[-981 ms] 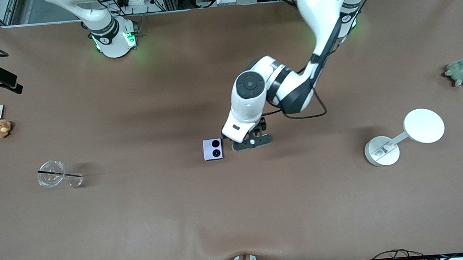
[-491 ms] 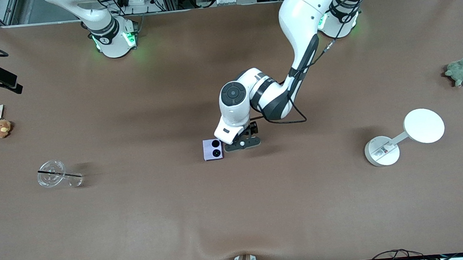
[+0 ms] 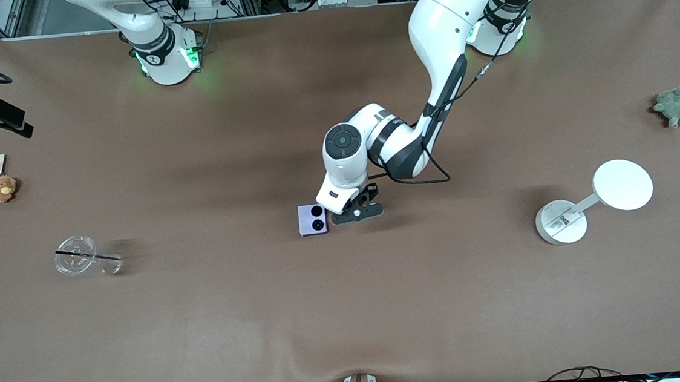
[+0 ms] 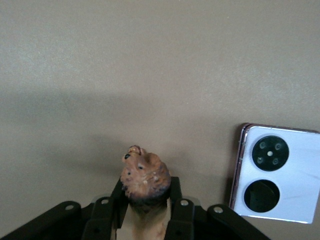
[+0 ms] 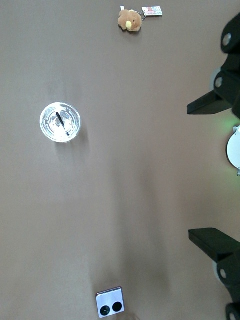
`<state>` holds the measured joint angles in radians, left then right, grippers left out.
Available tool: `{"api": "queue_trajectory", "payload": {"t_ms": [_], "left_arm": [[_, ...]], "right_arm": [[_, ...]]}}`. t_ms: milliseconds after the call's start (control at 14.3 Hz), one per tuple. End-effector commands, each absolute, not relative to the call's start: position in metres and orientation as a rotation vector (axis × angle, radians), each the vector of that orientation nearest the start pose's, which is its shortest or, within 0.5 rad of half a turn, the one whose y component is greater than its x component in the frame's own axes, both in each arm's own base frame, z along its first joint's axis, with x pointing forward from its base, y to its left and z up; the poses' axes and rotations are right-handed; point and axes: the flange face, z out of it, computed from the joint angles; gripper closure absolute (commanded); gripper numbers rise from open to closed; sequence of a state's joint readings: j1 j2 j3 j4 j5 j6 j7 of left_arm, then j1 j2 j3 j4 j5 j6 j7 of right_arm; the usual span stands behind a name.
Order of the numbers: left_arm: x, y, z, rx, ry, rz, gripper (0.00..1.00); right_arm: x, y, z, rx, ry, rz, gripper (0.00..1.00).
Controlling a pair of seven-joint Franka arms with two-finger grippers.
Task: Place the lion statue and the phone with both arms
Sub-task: 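Lift the lion figurine and carry it toward the white lamp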
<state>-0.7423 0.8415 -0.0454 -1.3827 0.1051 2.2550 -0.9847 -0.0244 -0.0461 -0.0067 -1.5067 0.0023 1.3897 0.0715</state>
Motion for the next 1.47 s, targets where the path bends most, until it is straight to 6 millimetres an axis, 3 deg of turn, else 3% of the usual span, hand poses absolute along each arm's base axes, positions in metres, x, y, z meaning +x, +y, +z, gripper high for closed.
{"api": "queue_trajectory", "payload": {"t_ms": [0,210,421,561,771,841,911,1121,1262,1402], "left_arm": [[0.547,-0.502,0.238,-3.107,-0.265,-0.176,1.00],[0.575,-0.465,0.287,-3.058,-0.272,-0.220,1.00],[0.609,-0.406,0.339,-3.049,-0.237,-0.216,1.00],[0.624,-0.366,0.361,-3.049,-0.253,-0.194,1.00],[0.630,-0.309,0.362,-3.005,-0.252,-0.087,1.00],[0.636,-0.281,0.361,-3.000,-0.266,-0.062,1.00],[0.643,-0.250,0.356,-2.997,-0.322,-0.028,1.00],[0.656,-0.190,0.338,-3.001,-0.287,0.032,1.00],[0.657,-0.161,0.319,-3.010,-0.282,0.038,1.00],[0.649,-0.157,0.294,-3.014,-0.260,0.002,1.00]], "right_arm": [[0.520,-0.018,0.666,-3.128,0.176,0.118,0.00],[0.520,-0.019,0.666,-3.128,0.178,0.116,0.00],[0.520,-0.017,0.667,-3.129,0.171,0.111,0.00],[0.519,-0.009,0.672,-3.135,0.161,0.094,0.00],[0.519,0.015,0.689,-3.125,0.084,0.026,0.00],[0.518,0.022,0.693,-3.125,0.062,0.014,0.00],[0.519,0.031,0.690,-3.120,0.027,0.024,0.00],[0.531,0.059,0.669,-3.131,-0.058,0.081,0.00],[0.534,0.065,0.665,-3.110,-0.060,0.091,0.00],[0.540,0.080,0.651,-3.084,-0.105,0.139,0.00]]}}
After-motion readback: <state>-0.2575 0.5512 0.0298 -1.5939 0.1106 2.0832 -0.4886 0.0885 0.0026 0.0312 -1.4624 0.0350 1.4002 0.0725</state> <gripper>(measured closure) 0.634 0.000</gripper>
